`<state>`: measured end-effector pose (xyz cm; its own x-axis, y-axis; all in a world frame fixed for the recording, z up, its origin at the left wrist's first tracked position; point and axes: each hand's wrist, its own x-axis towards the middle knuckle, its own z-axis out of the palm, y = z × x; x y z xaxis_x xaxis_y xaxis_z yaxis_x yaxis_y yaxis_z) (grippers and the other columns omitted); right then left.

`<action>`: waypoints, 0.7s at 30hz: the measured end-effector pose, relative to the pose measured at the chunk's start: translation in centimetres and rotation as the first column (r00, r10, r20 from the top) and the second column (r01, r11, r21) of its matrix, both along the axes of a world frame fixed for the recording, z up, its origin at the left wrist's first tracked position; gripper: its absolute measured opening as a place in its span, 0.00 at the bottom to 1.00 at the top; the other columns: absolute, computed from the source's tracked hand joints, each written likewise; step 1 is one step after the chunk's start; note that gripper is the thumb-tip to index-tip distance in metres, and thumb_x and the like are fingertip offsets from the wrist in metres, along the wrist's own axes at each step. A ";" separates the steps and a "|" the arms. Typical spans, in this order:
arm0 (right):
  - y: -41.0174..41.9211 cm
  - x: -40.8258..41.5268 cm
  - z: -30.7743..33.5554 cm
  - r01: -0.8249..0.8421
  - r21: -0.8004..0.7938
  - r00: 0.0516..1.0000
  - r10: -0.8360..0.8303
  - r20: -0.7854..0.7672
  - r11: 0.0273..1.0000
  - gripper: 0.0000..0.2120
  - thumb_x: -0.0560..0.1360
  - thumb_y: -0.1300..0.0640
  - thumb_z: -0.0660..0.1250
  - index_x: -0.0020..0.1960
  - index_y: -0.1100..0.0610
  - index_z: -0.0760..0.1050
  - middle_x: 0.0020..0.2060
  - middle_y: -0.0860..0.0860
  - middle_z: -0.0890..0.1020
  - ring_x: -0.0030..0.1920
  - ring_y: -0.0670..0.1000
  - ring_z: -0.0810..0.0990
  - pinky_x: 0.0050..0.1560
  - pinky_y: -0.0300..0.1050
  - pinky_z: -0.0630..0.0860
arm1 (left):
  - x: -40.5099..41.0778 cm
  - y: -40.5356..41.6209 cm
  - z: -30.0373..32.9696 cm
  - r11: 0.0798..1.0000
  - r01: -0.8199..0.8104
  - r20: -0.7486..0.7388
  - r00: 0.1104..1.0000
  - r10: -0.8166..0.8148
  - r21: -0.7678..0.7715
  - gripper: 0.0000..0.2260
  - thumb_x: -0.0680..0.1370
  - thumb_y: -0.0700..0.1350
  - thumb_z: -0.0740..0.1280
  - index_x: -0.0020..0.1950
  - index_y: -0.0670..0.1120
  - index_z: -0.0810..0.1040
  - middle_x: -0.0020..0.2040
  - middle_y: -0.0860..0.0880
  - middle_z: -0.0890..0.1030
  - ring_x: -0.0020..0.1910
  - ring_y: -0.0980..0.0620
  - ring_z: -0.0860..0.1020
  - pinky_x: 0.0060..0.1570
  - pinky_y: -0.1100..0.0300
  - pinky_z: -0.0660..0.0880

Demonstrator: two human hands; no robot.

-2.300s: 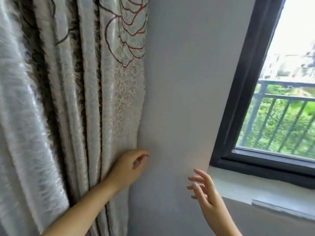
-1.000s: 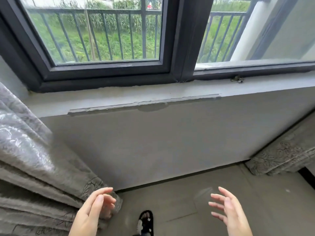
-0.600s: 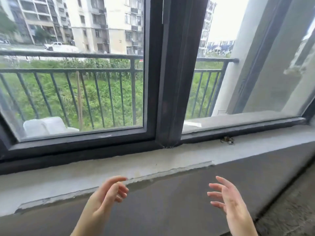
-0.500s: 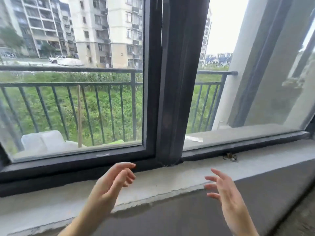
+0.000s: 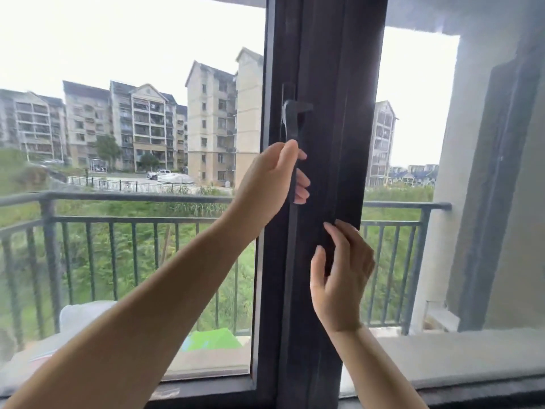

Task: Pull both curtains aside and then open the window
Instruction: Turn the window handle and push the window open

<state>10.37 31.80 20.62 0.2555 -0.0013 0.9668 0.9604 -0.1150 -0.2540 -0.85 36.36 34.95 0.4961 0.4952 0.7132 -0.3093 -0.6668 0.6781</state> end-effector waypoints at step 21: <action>2.1 -0.1 -0.9 -0.015 0.026 0.999 0.014 0.032 1.000 0.15 0.74 0.57 0.58 0.60 0.57 0.71 0.61 0.57 0.75 0.61 0.56 0.72 0.63 0.43 0.61 | -7.8 6.8 9.4 0.252 -0.446 0.158 0.699 0.697 0.859 0.21 0.76 0.58 0.59 0.37 0.42 0.78 0.26 0.51 0.74 0.23 0.55 0.69 0.30 0.66 0.65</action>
